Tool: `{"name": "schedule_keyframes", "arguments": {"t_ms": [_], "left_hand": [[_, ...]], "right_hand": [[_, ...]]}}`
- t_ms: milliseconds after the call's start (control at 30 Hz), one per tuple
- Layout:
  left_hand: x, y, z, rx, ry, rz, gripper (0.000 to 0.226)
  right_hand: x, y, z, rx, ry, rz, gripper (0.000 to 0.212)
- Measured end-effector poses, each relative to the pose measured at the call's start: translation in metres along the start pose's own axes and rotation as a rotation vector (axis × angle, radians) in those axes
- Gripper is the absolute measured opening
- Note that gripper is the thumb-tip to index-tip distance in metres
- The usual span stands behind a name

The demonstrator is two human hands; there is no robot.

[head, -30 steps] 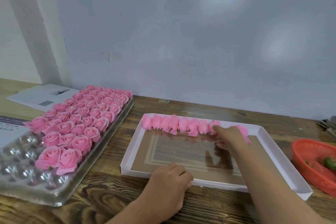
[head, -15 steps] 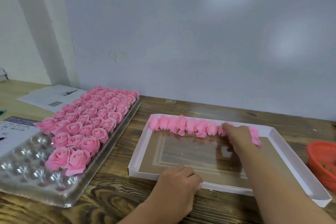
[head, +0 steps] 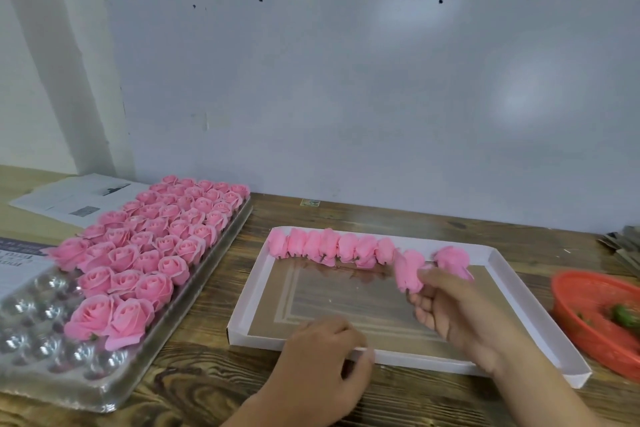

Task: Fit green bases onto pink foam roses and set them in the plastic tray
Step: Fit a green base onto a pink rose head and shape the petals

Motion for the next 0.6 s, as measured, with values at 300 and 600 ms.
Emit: {"name": "schedule_keyframes", "arguments": {"t_ms": [300,600], "left_hand": [[0.007,-0.013,-0.041,0.014,-0.184,0.901,0.012],[0.012,0.002,-0.046,0.007,-0.185,1.113,0.045]], "right_hand": [[-0.017,0.023,0.011,0.202,-0.021,0.020,0.036],[-0.017,0.028,0.011,0.222,-0.079,0.072,0.032]]}}
Point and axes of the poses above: each hand's wrist, its own z-axis away from the middle knuckle, its own y-axis out of the palm, x = y × z, the point moved 8 cm from there along -z, towards the middle knuckle, and after that the axes turned 8 degrees about x, right-handed, at the moved point
